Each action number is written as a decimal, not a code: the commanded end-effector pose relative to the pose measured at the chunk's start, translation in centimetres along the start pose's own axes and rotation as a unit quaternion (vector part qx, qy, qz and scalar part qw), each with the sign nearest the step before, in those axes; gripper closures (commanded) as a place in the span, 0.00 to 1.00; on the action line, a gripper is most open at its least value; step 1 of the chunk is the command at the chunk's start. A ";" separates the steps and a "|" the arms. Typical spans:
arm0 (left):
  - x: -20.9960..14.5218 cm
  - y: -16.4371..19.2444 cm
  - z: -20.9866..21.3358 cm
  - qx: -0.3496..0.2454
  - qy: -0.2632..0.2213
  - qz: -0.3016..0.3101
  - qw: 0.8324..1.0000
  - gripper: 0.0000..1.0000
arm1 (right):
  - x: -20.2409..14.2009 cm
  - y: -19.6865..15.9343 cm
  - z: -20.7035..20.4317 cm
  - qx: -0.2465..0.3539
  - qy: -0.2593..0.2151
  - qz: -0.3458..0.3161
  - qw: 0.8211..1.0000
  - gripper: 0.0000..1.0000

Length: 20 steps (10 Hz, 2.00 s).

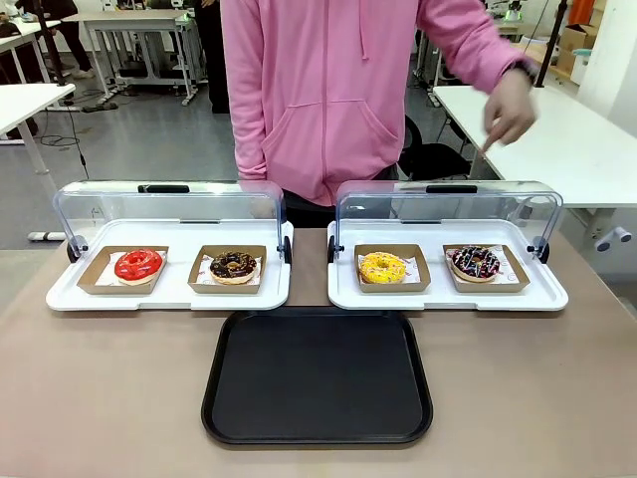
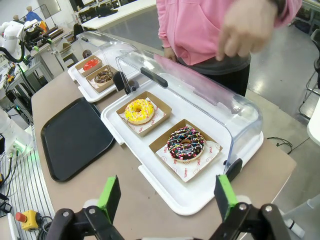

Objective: Move the fourth donut from the left to the tray.
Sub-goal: Pick up the Paper togo box containing the Donut indicated by the person and place it on the Handle tray.

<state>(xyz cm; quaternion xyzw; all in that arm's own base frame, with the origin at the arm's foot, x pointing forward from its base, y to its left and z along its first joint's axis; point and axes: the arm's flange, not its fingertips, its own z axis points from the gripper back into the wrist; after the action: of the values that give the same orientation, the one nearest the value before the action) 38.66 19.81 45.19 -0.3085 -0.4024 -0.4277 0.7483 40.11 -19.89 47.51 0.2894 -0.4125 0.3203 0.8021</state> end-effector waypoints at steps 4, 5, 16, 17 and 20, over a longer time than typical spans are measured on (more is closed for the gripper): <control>0.0 0.0 0.1 -0.004 -0.006 -0.004 1.000 0.00 | 0.1 -0.1 -0.1 0.000 -0.015 0.011 1.000 0.00; 0.0 0.0 0.1 -0.004 -0.006 -0.004 1.000 0.00 | 0.1 -0.1 -0.1 0.000 -0.015 0.011 1.000 0.00; 0.0 0.0 0.1 -0.004 -0.006 -0.004 1.000 0.00 | 0.1 -0.1 -0.1 0.000 -0.015 0.011 1.000 0.00; 0.0 0.0 0.1 -0.004 -0.006 -0.004 1.000 0.00 | 0.1 -0.1 -0.1 0.000 -0.015 0.011 1.000 0.00; 0.0 0.0 0.1 -0.004 -0.006 -0.004 1.000 0.00 | 2.8 0.8 -2.9 0.021 0.089 0.052 0.994 0.00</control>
<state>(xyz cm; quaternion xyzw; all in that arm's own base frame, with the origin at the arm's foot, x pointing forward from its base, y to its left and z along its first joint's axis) 38.66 19.81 45.16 -0.3087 -0.4021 -0.4275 0.7485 41.01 -17.99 47.80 0.2785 -0.3837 0.3575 0.8047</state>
